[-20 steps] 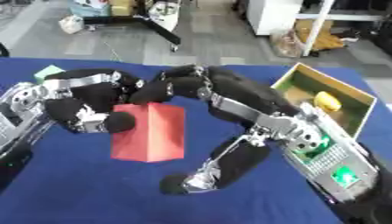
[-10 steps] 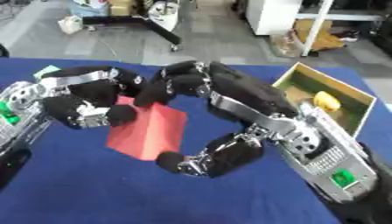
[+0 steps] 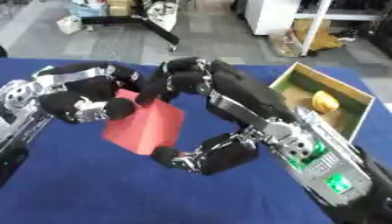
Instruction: Pick up the objects with one hand, pass them to the other hand, and then place them into the box on the other side of the table.
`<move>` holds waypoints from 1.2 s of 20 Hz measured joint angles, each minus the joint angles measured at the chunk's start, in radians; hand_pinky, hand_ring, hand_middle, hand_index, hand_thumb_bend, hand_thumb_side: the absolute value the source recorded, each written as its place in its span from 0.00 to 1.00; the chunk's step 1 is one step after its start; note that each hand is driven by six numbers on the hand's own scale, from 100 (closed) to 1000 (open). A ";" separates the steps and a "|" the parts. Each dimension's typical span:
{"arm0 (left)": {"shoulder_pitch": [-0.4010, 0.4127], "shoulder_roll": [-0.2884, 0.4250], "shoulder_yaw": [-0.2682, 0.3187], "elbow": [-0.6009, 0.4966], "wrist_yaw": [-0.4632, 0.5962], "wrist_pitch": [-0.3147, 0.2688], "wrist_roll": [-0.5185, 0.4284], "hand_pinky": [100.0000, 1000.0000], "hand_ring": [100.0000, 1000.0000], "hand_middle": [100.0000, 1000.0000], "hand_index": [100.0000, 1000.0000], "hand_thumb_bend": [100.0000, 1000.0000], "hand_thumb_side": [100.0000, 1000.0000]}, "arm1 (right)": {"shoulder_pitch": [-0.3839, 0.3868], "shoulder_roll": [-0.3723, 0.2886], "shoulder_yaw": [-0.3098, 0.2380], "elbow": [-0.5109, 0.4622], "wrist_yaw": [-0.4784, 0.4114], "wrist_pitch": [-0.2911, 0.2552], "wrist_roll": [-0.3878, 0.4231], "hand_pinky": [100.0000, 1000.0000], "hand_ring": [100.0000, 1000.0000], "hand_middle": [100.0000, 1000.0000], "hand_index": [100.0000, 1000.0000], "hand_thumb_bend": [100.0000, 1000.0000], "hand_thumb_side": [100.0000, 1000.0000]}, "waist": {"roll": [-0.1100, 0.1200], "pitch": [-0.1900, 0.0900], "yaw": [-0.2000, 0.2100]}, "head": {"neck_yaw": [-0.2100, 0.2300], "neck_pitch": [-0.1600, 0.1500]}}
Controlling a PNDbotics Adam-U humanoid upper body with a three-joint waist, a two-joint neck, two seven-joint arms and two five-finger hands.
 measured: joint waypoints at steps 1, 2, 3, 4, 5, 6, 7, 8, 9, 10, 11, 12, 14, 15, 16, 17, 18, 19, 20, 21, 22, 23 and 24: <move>0.000 0.000 0.000 0.000 0.001 0.000 0.000 0.71 0.54 0.43 0.56 0.17 0.38 | 0.000 0.000 0.000 0.000 0.001 0.000 -0.003 0.50 0.41 0.37 0.67 0.14 0.00 | 0.000 0.000 0.000 | 0.000 0.000; 0.000 0.000 0.000 0.000 0.002 0.000 0.000 0.71 0.54 0.43 0.56 0.18 0.38 | 0.001 0.000 0.000 0.000 0.001 0.000 -0.006 0.50 0.40 0.37 0.67 0.13 0.00 | 0.000 0.000 -0.001 | 0.000 0.000; 0.000 0.000 0.001 0.000 0.002 0.000 0.000 0.71 0.54 0.43 0.56 0.18 0.38 | 0.002 0.000 0.000 0.000 0.002 -0.001 -0.009 0.49 0.40 0.37 0.67 0.13 0.00 | 0.000 0.000 -0.001 | -0.001 0.000; 0.000 0.000 0.002 0.000 0.003 0.000 0.001 0.71 0.54 0.43 0.56 0.18 0.38 | 0.002 0.000 0.000 0.000 0.004 -0.002 -0.013 0.49 0.40 0.37 0.67 0.13 0.00 | 0.000 0.000 -0.002 | -0.001 0.000; 0.000 0.000 0.003 0.000 0.003 0.000 0.001 0.71 0.54 0.44 0.57 0.19 0.38 | 0.002 0.000 0.000 0.000 0.007 -0.003 -0.017 0.50 0.40 0.37 0.67 0.13 0.00 | 0.000 0.000 -0.003 | -0.002 0.000; 0.000 0.000 0.005 0.000 0.003 0.000 0.001 0.71 0.54 0.44 0.57 0.20 0.38 | 0.003 0.000 0.000 0.000 0.009 -0.005 -0.020 0.50 0.40 0.37 0.67 0.13 0.00 | 0.000 0.000 -0.003 | -0.002 0.000; 0.000 0.000 0.006 0.000 0.003 -0.001 0.002 0.71 0.55 0.45 0.58 0.22 0.39 | 0.003 0.000 0.000 0.000 0.010 -0.006 -0.023 0.50 0.41 0.37 0.67 0.14 0.00 | 0.000 0.000 -0.004 | -0.003 0.000; 0.000 0.000 0.006 0.000 0.003 -0.002 0.004 0.71 0.55 0.46 0.59 0.23 0.39 | 0.003 0.000 0.000 0.000 0.011 -0.008 -0.026 0.50 0.41 0.37 0.67 0.14 0.00 | 0.000 0.000 -0.004 | -0.003 0.000; 0.000 0.000 0.008 0.000 0.003 -0.004 0.006 0.71 0.55 0.46 0.59 0.24 0.40 | 0.003 0.000 0.000 0.000 0.013 -0.010 -0.030 0.50 0.41 0.38 0.67 0.14 0.00 | 0.000 0.000 -0.004 | -0.003 0.000; 0.000 0.000 0.011 0.000 0.003 -0.007 0.008 0.71 0.56 0.48 0.61 0.27 0.42 | 0.003 0.000 0.000 0.000 0.014 -0.013 -0.033 0.50 0.41 0.38 0.67 0.14 0.00 | 0.000 0.000 -0.005 | -0.003 0.000; 0.000 0.000 0.013 0.000 0.002 -0.009 0.011 0.72 0.57 0.50 0.62 0.29 0.43 | 0.003 0.000 -0.003 0.000 0.016 -0.015 -0.037 0.50 0.41 0.38 0.67 0.14 0.00 | 0.000 0.000 -0.005 | -0.003 0.000; 0.000 0.000 0.017 0.000 0.002 -0.013 0.014 0.72 0.59 0.53 0.64 0.32 0.45 | 0.003 -0.001 -0.005 0.000 0.017 -0.017 -0.040 0.50 0.41 0.38 0.67 0.14 0.00 | 0.000 0.000 -0.005 | -0.003 0.000; 0.001 0.001 0.024 0.000 0.000 -0.021 0.023 0.73 0.63 0.57 0.68 0.40 0.50 | 0.003 -0.002 -0.010 0.000 0.019 -0.021 -0.045 0.51 0.41 0.38 0.68 0.14 0.00 | 0.000 0.000 -0.006 | -0.004 0.000; 0.001 0.001 0.027 0.000 -0.002 -0.026 0.028 0.73 0.63 0.58 0.68 0.40 0.50 | 0.003 -0.005 -0.014 0.000 0.020 -0.024 -0.048 0.51 0.41 0.38 0.68 0.14 0.00 | 0.000 0.000 -0.007 | -0.004 0.000; 0.001 0.001 0.032 0.000 -0.003 -0.032 0.034 0.76 0.68 0.63 0.70 0.47 0.53 | 0.004 -0.009 -0.019 0.001 0.022 -0.025 -0.050 0.51 0.41 0.38 0.68 0.14 0.00 | 0.000 0.000 -0.008 | -0.005 0.000; 0.001 0.002 0.037 0.000 -0.004 -0.038 0.041 0.77 0.71 0.67 0.72 0.52 0.56 | 0.004 -0.012 -0.022 0.001 0.024 -0.027 -0.053 0.51 0.41 0.38 0.68 0.14 0.00 | 0.000 0.000 -0.008 | -0.005 0.000; 0.001 0.002 0.041 0.000 -0.007 -0.043 0.049 0.78 0.73 0.70 0.73 0.55 0.58 | 0.004 -0.013 -0.025 0.001 0.026 -0.029 -0.056 0.51 0.42 0.38 0.68 0.14 0.00 | 0.000 0.000 -0.009 | -0.007 0.000; 0.001 0.005 0.046 0.000 -0.009 -0.049 0.057 0.80 0.75 0.72 0.73 0.58 0.60 | 0.004 -0.017 -0.027 0.001 0.027 -0.030 -0.057 0.51 0.42 0.38 0.68 0.14 0.00 | 0.000 0.000 -0.009 | -0.008 0.000; 0.001 0.009 0.053 0.001 -0.011 -0.055 0.065 0.81 0.78 0.75 0.75 0.64 0.63 | 0.004 -0.020 -0.030 0.001 0.029 -0.031 -0.059 0.51 0.42 0.38 0.68 0.14 0.00 | 0.000 0.000 -0.009 | -0.009 0.000; 0.001 0.011 0.060 0.001 -0.011 -0.061 0.074 0.82 0.78 0.75 0.75 0.65 0.64 | 0.004 -0.021 -0.031 0.001 0.030 -0.031 -0.060 0.51 0.42 0.38 0.68 0.14 0.00 | 0.000 0.000 -0.009 | -0.009 0.000; 0.001 0.011 0.067 0.003 -0.011 -0.066 0.083 0.83 0.81 0.78 0.77 0.70 0.67 | 0.004 -0.023 -0.031 0.001 0.030 -0.032 -0.062 0.51 0.42 0.39 0.68 0.14 0.00 | 0.000 0.000 -0.009 | -0.009 0.000; 0.000 0.011 0.075 0.007 -0.011 -0.072 0.093 0.83 0.81 0.78 0.77 0.71 0.68 | 0.004 -0.026 -0.031 0.001 0.031 -0.032 -0.064 0.51 0.42 0.39 0.68 0.14 0.00 | 0.000 0.000 -0.009 | -0.010 0.000; -0.001 0.014 0.082 0.009 -0.011 -0.078 0.104 0.83 0.82 0.80 0.78 0.73 0.69 | 0.005 -0.027 -0.033 0.001 0.031 -0.033 -0.065 0.51 0.42 0.39 0.68 0.15 0.00 | 0.000 0.000 -0.009 | -0.012 0.000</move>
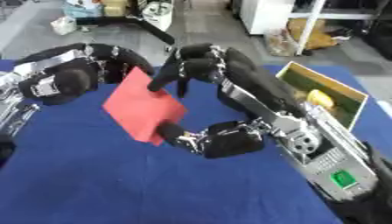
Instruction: Pick up the objects with one hand, pass them to the other hand, and then place them into the box on the other side of the table.
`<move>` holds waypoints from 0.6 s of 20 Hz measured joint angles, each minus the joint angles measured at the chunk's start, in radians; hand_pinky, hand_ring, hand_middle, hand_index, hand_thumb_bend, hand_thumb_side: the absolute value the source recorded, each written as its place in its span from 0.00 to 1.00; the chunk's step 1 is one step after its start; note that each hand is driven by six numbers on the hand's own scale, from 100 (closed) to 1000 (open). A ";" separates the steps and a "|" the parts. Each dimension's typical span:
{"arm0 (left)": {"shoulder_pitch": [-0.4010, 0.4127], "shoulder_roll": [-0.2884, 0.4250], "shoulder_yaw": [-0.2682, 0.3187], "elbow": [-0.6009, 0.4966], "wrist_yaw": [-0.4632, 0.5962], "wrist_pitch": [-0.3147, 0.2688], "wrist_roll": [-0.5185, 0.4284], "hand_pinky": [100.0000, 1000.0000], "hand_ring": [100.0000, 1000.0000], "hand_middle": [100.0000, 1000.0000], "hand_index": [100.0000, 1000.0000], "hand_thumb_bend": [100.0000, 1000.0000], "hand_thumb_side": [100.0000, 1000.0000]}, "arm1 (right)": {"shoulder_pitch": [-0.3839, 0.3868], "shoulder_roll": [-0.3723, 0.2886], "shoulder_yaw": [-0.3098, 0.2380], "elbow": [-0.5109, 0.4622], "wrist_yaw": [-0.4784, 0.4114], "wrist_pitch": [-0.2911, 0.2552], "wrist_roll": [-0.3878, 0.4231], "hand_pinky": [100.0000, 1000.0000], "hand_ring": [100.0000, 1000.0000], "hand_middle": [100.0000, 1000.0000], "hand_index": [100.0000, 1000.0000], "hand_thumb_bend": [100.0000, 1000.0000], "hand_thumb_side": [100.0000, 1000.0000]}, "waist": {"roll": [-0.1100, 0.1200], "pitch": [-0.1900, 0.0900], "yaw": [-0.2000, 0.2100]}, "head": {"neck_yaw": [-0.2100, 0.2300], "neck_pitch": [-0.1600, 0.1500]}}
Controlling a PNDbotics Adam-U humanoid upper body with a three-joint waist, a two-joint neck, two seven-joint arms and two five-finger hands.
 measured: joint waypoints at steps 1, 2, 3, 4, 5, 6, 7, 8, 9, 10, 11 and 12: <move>-0.003 0.004 0.008 0.004 0.000 -0.006 0.011 0.83 0.82 0.80 0.78 0.74 0.70 | 0.002 0.000 -0.002 0.000 0.000 -0.001 -0.001 0.51 0.42 0.39 0.68 0.15 0.00 | 0.000 0.000 0.000 | -0.001 0.000; -0.006 0.007 0.017 0.007 0.000 -0.012 0.023 0.84 0.82 0.80 0.79 0.75 0.71 | 0.003 -0.002 -0.004 0.000 0.001 -0.002 -0.002 0.52 0.42 0.39 0.69 0.15 0.00 | 0.000 0.000 0.000 | -0.002 0.000; -0.009 0.010 0.028 0.011 0.000 -0.018 0.038 0.84 0.82 0.80 0.79 0.76 0.72 | 0.004 -0.004 -0.005 0.000 0.003 -0.003 -0.004 0.52 0.42 0.39 0.69 0.15 0.00 | 0.000 0.000 0.000 | -0.003 0.000; -0.010 0.015 0.040 0.016 0.000 -0.023 0.053 0.84 0.82 0.80 0.79 0.76 0.72 | 0.006 -0.008 -0.006 0.000 0.004 -0.004 -0.005 0.52 0.42 0.39 0.69 0.15 0.00 | 0.000 0.000 0.000 | -0.004 0.000; -0.011 0.019 0.053 0.021 0.000 -0.029 0.070 0.84 0.82 0.80 0.79 0.76 0.72 | 0.007 -0.011 -0.010 0.000 0.005 -0.006 -0.007 0.52 0.42 0.39 0.69 0.15 0.00 | 0.000 0.000 0.000 | -0.005 0.000; -0.013 0.023 0.065 0.026 0.000 -0.034 0.086 0.84 0.82 0.80 0.79 0.76 0.72 | 0.008 -0.016 -0.013 0.000 0.006 -0.008 -0.010 0.52 0.42 0.39 0.69 0.13 0.00 | 0.000 0.000 0.000 | -0.006 0.000; -0.014 0.027 0.078 0.030 -0.001 -0.040 0.102 0.84 0.82 0.80 0.79 0.76 0.72 | 0.011 -0.021 -0.017 0.000 0.008 -0.009 -0.014 0.52 0.42 0.39 0.69 0.15 0.00 | 0.000 0.000 0.000 | -0.006 0.000; -0.014 0.032 0.089 0.035 -0.001 -0.045 0.118 0.84 0.82 0.80 0.79 0.76 0.72 | 0.016 -0.027 -0.021 0.000 0.010 -0.010 -0.018 0.52 0.42 0.39 0.69 0.15 0.00 | 0.000 0.000 0.000 | -0.007 0.000; -0.014 0.036 0.100 0.037 -0.001 -0.050 0.132 0.84 0.82 0.80 0.79 0.75 0.72 | 0.020 -0.033 -0.025 0.000 0.013 -0.011 -0.022 0.52 0.42 0.39 0.69 0.15 0.00 | 0.000 0.000 0.000 | -0.009 0.000; -0.014 0.040 0.110 0.041 0.000 -0.054 0.147 0.83 0.82 0.80 0.79 0.75 0.72 | 0.025 -0.040 -0.030 0.000 0.015 -0.011 -0.026 0.52 0.42 0.39 0.69 0.15 0.00 | 0.000 0.000 0.000 | -0.010 0.000; -0.014 0.044 0.121 0.042 0.001 -0.058 0.160 0.83 0.82 0.80 0.78 0.75 0.71 | 0.029 -0.046 -0.034 0.000 0.018 -0.011 -0.031 0.52 0.42 0.39 0.69 0.15 0.00 | 0.000 0.000 0.000 | -0.011 0.000; -0.014 0.048 0.130 0.042 0.003 -0.061 0.172 0.83 0.82 0.80 0.78 0.76 0.75 | 0.034 -0.053 -0.039 0.000 0.022 -0.011 -0.036 0.52 0.42 0.39 0.69 0.11 0.00 | 0.000 0.000 0.000 | -0.012 0.000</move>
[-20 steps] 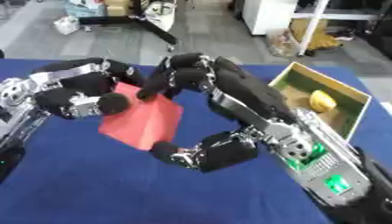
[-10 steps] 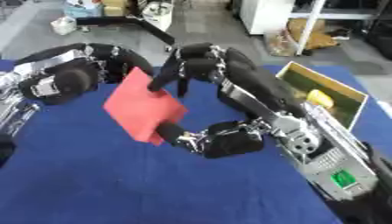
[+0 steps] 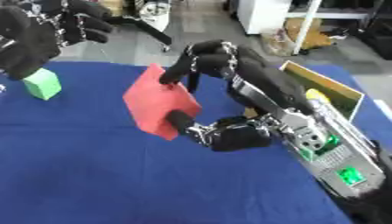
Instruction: Pick up the objects with one hand, pass them to the other hand, and then place them into the box on the other side of the table.
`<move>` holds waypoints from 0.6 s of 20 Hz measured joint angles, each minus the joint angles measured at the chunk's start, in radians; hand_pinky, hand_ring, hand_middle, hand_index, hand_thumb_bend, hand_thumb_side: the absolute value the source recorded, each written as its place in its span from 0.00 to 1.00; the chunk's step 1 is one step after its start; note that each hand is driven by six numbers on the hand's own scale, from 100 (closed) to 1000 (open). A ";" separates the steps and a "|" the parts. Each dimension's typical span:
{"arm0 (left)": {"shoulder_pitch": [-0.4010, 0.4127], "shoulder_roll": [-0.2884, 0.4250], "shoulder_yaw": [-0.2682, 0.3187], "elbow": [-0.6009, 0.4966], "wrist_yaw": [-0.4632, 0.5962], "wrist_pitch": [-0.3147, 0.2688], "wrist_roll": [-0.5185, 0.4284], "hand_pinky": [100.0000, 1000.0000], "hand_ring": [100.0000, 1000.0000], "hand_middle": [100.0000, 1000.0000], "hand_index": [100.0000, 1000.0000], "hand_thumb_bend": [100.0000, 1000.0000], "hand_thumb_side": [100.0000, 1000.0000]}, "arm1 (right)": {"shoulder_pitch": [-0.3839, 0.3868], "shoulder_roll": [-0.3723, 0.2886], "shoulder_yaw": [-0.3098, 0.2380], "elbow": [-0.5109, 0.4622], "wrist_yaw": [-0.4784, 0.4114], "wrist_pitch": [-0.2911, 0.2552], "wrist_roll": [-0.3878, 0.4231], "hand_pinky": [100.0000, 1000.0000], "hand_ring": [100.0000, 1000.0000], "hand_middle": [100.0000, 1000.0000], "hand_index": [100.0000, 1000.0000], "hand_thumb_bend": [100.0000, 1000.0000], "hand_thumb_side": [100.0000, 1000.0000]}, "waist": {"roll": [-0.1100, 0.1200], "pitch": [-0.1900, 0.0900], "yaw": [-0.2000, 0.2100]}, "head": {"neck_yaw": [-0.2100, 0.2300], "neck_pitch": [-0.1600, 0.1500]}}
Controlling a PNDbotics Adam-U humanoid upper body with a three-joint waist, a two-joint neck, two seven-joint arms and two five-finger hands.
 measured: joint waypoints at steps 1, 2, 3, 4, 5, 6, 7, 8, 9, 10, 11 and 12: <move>0.000 0.002 0.008 0.000 0.003 -0.003 0.010 0.83 0.82 0.80 0.78 0.75 0.71 | 0.004 -0.006 -0.004 0.000 0.003 0.000 -0.005 0.52 0.42 0.39 0.69 0.15 0.00 | 0.000 0.000 0.001 | -0.001 0.000; 0.001 0.005 0.015 0.000 0.007 -0.005 0.019 0.83 0.82 0.80 0.78 0.75 0.71 | 0.009 -0.012 -0.009 0.000 0.006 0.001 -0.010 0.52 0.42 0.39 0.69 0.15 0.00 | 0.000 0.000 0.001 | -0.001 0.000; 0.003 0.008 0.020 -0.001 0.009 -0.007 0.026 0.83 0.82 0.80 0.78 0.75 0.71 | 0.009 -0.017 -0.012 0.000 0.009 0.001 -0.014 0.52 0.42 0.39 0.69 0.15 0.00 | 0.000 0.000 0.001 | -0.002 0.000; 0.006 0.010 0.025 -0.001 0.012 -0.008 0.032 0.83 0.82 0.80 0.78 0.74 0.70 | 0.012 -0.021 -0.015 0.000 0.012 0.002 -0.018 0.53 0.42 0.39 0.69 0.15 0.00 | 0.000 0.000 0.001 | -0.002 0.000; 0.011 0.010 0.032 -0.002 0.015 -0.011 0.038 0.83 0.81 0.80 0.78 0.73 0.70 | 0.019 -0.028 -0.021 0.000 0.017 0.003 -0.023 0.53 0.42 0.39 0.69 0.15 0.00 | 0.000 0.000 0.002 | -0.002 0.000; 0.018 0.014 0.040 -0.005 0.018 -0.013 0.045 0.83 0.81 0.80 0.78 0.73 0.70 | 0.026 -0.038 -0.030 0.000 0.023 0.005 -0.031 0.53 0.42 0.39 0.69 0.15 0.00 | 0.000 0.000 0.002 | -0.003 0.000; 0.023 0.019 0.048 -0.008 0.021 -0.016 0.052 0.83 0.81 0.80 0.78 0.73 0.69 | 0.033 -0.049 -0.038 0.000 0.028 0.007 -0.040 0.53 0.42 0.39 0.69 0.15 0.00 | 0.000 0.000 0.003 | -0.003 -0.001; 0.029 0.024 0.056 -0.011 0.024 -0.018 0.058 0.83 0.81 0.80 0.78 0.73 0.69 | 0.040 -0.059 -0.047 0.000 0.032 0.010 -0.048 0.53 0.42 0.39 0.69 0.15 0.00 | 0.000 0.000 0.003 | -0.004 -0.001; 0.035 0.029 0.064 -0.015 0.026 -0.020 0.065 0.83 0.81 0.80 0.78 0.73 0.69 | 0.048 -0.069 -0.057 0.000 0.036 0.013 -0.057 0.53 0.42 0.39 0.69 0.14 0.00 | 0.000 0.000 0.004 | -0.005 -0.001; 0.043 0.034 0.072 -0.020 0.029 -0.023 0.072 0.83 0.81 0.80 0.78 0.73 0.69 | 0.058 -0.082 -0.068 0.000 0.040 0.018 -0.068 0.53 0.42 0.38 0.69 0.14 0.00 | 0.000 0.000 0.004 | -0.007 -0.002; 0.050 0.039 0.081 -0.026 0.031 -0.027 0.079 0.83 0.81 0.80 0.78 0.72 0.68 | 0.069 -0.097 -0.082 0.000 0.046 0.024 -0.081 0.53 0.42 0.38 0.69 0.14 0.00 | 0.000 0.000 0.004 | -0.009 -0.002; 0.058 0.046 0.090 -0.033 0.033 -0.030 0.086 0.83 0.81 0.80 0.78 0.72 0.68 | 0.082 -0.111 -0.097 0.000 0.053 0.031 -0.095 0.53 0.42 0.38 0.68 0.14 0.00 | 0.000 0.000 0.005 | -0.011 -0.002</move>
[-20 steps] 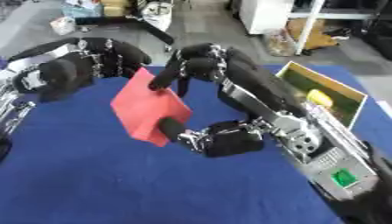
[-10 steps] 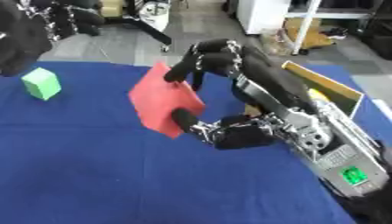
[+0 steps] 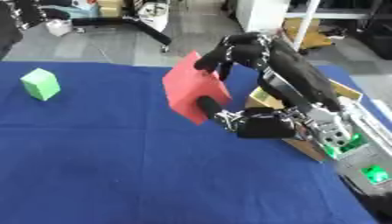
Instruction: Pick up the objects with one hand, pass them to the other hand, and then place them into the box on the other side of the table.
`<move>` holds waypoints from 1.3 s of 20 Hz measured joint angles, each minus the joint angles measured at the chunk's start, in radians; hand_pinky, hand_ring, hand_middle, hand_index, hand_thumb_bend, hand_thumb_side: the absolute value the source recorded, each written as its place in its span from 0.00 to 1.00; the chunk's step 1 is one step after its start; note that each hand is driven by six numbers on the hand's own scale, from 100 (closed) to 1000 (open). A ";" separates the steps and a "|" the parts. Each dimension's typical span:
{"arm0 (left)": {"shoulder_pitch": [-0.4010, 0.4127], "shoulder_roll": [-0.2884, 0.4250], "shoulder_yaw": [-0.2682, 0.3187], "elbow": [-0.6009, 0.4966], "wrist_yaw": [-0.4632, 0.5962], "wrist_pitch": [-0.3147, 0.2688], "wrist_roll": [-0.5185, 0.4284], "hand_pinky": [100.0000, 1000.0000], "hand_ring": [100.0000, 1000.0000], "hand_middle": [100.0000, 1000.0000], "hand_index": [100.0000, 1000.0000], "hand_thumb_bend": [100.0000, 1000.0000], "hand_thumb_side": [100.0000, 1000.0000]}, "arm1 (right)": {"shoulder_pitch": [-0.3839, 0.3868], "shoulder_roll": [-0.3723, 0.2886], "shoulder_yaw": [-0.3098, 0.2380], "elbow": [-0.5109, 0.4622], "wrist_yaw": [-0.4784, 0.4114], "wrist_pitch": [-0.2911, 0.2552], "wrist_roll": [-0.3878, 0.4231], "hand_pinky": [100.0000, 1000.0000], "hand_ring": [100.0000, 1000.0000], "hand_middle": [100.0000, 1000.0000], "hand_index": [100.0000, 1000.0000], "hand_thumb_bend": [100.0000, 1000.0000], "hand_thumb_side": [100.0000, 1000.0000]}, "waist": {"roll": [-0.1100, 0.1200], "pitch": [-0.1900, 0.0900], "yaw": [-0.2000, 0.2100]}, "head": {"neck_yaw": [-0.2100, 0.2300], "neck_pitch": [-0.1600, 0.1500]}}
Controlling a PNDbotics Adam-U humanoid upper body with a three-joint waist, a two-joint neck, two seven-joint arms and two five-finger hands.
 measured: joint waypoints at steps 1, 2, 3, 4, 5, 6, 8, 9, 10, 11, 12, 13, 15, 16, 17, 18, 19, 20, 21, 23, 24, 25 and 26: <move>0.007 0.005 0.008 -0.006 0.002 -0.004 0.007 0.83 0.81 0.80 0.78 0.72 0.68 | 0.013 -0.014 -0.015 0.000 0.006 0.008 -0.014 0.53 0.42 0.38 0.68 0.14 0.00 | 0.000 0.000 0.000 | -0.001 -0.001; 0.014 0.011 0.018 -0.013 0.004 -0.007 0.014 0.83 0.81 0.80 0.78 0.72 0.68 | 0.027 -0.027 -0.030 0.000 0.014 0.016 -0.029 0.53 0.42 0.38 0.68 0.14 0.00 | 0.000 0.000 0.001 | -0.002 -0.003; 0.022 0.017 0.026 -0.019 0.005 -0.010 0.021 0.83 0.81 0.80 0.78 0.72 0.68 | 0.043 -0.041 -0.047 0.000 0.022 0.026 -0.044 0.53 0.42 0.38 0.68 0.14 0.00 | 0.000 0.000 0.002 | -0.004 -0.004; 0.031 0.022 0.034 -0.024 0.006 -0.013 0.028 0.83 0.81 0.80 0.78 0.72 0.67 | 0.060 -0.055 -0.064 0.000 0.031 0.038 -0.060 0.53 0.42 0.38 0.68 0.14 0.00 | 0.000 0.000 0.003 | -0.006 -0.007; 0.039 0.026 0.042 -0.027 0.007 -0.015 0.035 0.83 0.81 0.80 0.78 0.72 0.67 | 0.077 -0.068 -0.082 0.000 0.041 0.050 -0.075 0.53 0.42 0.38 0.68 0.14 0.00 | 0.000 0.000 0.004 | -0.008 -0.008; 0.047 0.029 0.050 -0.031 0.008 -0.018 0.041 0.83 0.81 0.80 0.78 0.72 0.67 | 0.094 -0.079 -0.100 0.000 0.050 0.066 -0.091 0.53 0.42 0.38 0.68 0.14 0.00 | 0.000 0.000 0.004 | -0.010 -0.008; 0.066 0.035 0.064 -0.036 0.009 -0.021 0.053 0.83 0.81 0.79 0.77 0.72 0.67 | 0.125 -0.096 -0.135 0.000 0.063 0.103 -0.120 0.52 0.41 0.37 0.67 0.15 0.00 | 0.000 0.000 0.005 | -0.015 -0.008; 0.076 0.035 0.070 -0.036 0.009 -0.022 0.059 0.82 0.80 0.78 0.77 0.72 0.67 | 0.139 -0.102 -0.153 0.001 0.067 0.128 -0.133 0.51 0.41 0.37 0.67 0.15 0.00 | 0.000 0.000 0.005 | -0.018 -0.008; 0.086 0.035 0.076 -0.036 0.010 -0.024 0.065 0.82 0.80 0.78 0.77 0.72 0.67 | 0.150 -0.106 -0.168 0.006 0.067 0.155 -0.145 0.51 0.41 0.37 0.67 0.15 0.00 | 0.000 0.000 0.006 | -0.020 -0.008; 0.095 0.035 0.082 -0.037 0.012 -0.025 0.071 0.82 0.79 0.77 0.77 0.71 0.67 | 0.158 -0.108 -0.183 0.017 0.067 0.180 -0.156 0.50 0.41 0.37 0.66 0.15 0.00 | 0.000 0.000 0.006 | -0.024 -0.009; 0.104 0.035 0.087 -0.037 0.013 -0.026 0.078 0.81 0.78 0.76 0.76 0.71 0.66 | 0.162 -0.108 -0.196 0.035 0.067 0.204 -0.167 0.50 0.41 0.37 0.66 0.15 0.00 | 0.000 0.000 0.007 | -0.028 -0.009; 0.113 0.035 0.093 -0.039 0.013 -0.028 0.084 0.81 0.78 0.75 0.76 0.71 0.66 | 0.163 -0.108 -0.208 0.061 0.066 0.225 -0.179 0.50 0.40 0.37 0.65 0.15 0.00 | 0.000 0.000 0.010 | -0.034 -0.009; 0.132 0.034 0.104 -0.044 0.013 -0.031 0.095 0.81 0.77 0.74 0.76 0.70 0.66 | 0.160 -0.108 -0.227 0.132 0.061 0.257 -0.204 0.49 0.40 0.37 0.65 0.16 0.00 | 0.000 0.000 0.015 | -0.052 -0.009; 0.141 0.034 0.108 -0.047 0.013 -0.033 0.099 0.81 0.76 0.73 0.75 0.69 0.66 | 0.153 -0.107 -0.235 0.175 0.060 0.269 -0.216 0.49 0.40 0.37 0.64 0.16 0.00 | 0.000 0.000 0.017 | -0.064 -0.009; 0.150 0.034 0.113 -0.050 0.013 -0.034 0.104 0.80 0.76 0.73 0.75 0.69 0.66 | 0.143 -0.106 -0.242 0.225 0.056 0.278 -0.228 0.48 0.40 0.37 0.64 0.16 0.00 | 0.000 0.000 0.021 | -0.077 -0.009; 0.159 0.034 0.118 -0.054 0.013 -0.035 0.107 0.80 0.75 0.73 0.75 0.68 0.66 | 0.130 -0.102 -0.247 0.275 0.052 0.284 -0.237 0.48 0.40 0.37 0.64 0.17 0.00 | 0.000 0.000 0.024 | -0.089 -0.009; 0.167 0.033 0.123 -0.058 0.013 -0.037 0.110 0.80 0.75 0.72 0.75 0.68 0.66 | 0.116 -0.097 -0.251 0.325 0.047 0.288 -0.245 0.48 0.40 0.37 0.64 0.17 0.00 | 0.000 0.000 0.026 | -0.101 -0.010; 0.176 0.032 0.128 -0.063 0.013 -0.038 0.114 0.80 0.75 0.72 0.75 0.68 0.66 | 0.098 -0.092 -0.253 0.382 0.043 0.290 -0.250 0.48 0.40 0.37 0.64 0.17 0.00 | 0.000 0.000 0.029 | -0.113 -0.012; 0.184 0.030 0.131 -0.067 0.012 -0.038 0.118 0.80 0.74 0.71 0.75 0.67 0.66 | 0.081 -0.086 -0.256 0.436 0.038 0.289 -0.252 0.48 0.40 0.37 0.64 0.18 0.00 | 0.000 0.000 0.032 | -0.123 -0.012; 0.200 0.020 0.139 -0.074 0.012 -0.038 0.123 0.79 0.73 0.71 0.74 0.66 0.66 | 0.046 -0.073 -0.257 0.541 0.032 0.285 -0.251 0.48 0.40 0.37 0.63 0.20 0.00 | 0.000 0.000 0.040 | -0.143 -0.013; 0.207 0.014 0.143 -0.078 0.012 -0.039 0.126 0.79 0.73 0.71 0.74 0.66 0.66 | 0.027 -0.065 -0.257 0.595 0.029 0.282 -0.249 0.48 0.40 0.37 0.63 0.20 0.00 | 0.000 0.000 0.046 | -0.155 -0.013; 0.213 0.009 0.146 -0.082 0.011 -0.038 0.127 0.79 0.73 0.70 0.74 0.66 0.66 | 0.009 -0.058 -0.257 0.646 0.027 0.278 -0.245 0.48 0.41 0.38 0.63 0.22 0.00 | 0.000 0.000 0.052 | -0.166 -0.013; 0.219 0.002 0.149 -0.085 0.011 -0.038 0.128 0.79 0.73 0.70 0.74 0.66 0.66 | -0.011 -0.049 -0.259 0.697 0.026 0.273 -0.241 0.48 0.41 0.38 0.63 0.23 0.00 | 0.001 0.000 0.059 | -0.178 -0.014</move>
